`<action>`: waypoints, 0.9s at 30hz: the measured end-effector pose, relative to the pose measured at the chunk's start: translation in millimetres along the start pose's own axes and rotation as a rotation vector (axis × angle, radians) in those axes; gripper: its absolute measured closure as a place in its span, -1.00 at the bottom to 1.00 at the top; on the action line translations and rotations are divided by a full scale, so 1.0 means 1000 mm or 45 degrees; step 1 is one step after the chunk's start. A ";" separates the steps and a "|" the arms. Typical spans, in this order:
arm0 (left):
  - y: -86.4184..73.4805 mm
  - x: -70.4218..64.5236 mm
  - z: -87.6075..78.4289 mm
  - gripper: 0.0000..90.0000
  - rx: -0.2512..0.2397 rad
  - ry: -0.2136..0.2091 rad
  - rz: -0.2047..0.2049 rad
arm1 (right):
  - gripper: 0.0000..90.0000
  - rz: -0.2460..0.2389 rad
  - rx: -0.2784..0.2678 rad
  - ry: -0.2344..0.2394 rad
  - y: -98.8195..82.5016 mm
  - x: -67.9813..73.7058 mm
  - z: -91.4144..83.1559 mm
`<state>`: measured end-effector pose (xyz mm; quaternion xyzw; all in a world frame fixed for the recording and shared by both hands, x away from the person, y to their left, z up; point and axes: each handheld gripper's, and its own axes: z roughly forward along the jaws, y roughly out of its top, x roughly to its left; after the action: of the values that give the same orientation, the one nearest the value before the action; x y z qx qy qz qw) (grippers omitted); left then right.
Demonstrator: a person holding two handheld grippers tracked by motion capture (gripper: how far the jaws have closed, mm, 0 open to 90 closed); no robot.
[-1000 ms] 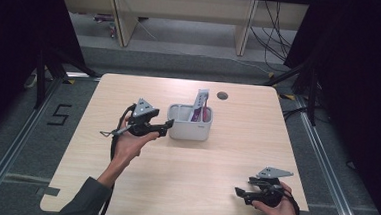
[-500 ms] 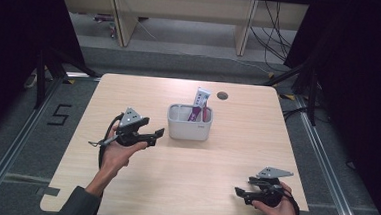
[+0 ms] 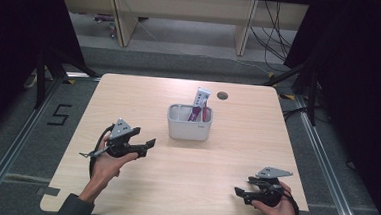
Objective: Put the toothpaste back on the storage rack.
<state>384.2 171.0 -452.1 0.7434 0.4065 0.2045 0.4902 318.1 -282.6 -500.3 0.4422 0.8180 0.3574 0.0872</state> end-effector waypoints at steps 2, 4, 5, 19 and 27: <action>-0.003 0.001 -0.001 -0.41 0.002 0.002 -0.003 | -0.37 -0.003 0.000 0.001 0.000 0.000 0.000; -0.005 0.002 -0.002 -0.41 0.009 0.006 -0.001 | -0.37 0.004 0.002 0.002 0.000 0.000 0.000; -0.007 0.002 -0.003 -0.41 0.011 0.009 -0.001 | -0.37 0.005 -0.001 -0.002 0.000 0.000 0.000; -0.029 0.001 -0.010 -0.47 0.029 -0.005 0.021 | -0.38 -0.010 0.000 0.001 0.000 -0.002 0.001; -0.045 -0.002 -0.018 -0.51 0.063 -0.034 0.052 | -0.38 -0.032 0.000 0.017 0.000 -0.002 0.000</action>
<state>352.2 187.6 -484.6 0.7661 0.3897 0.1946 0.4726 319.5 -283.9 -500.8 0.4295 0.8241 0.3591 0.0862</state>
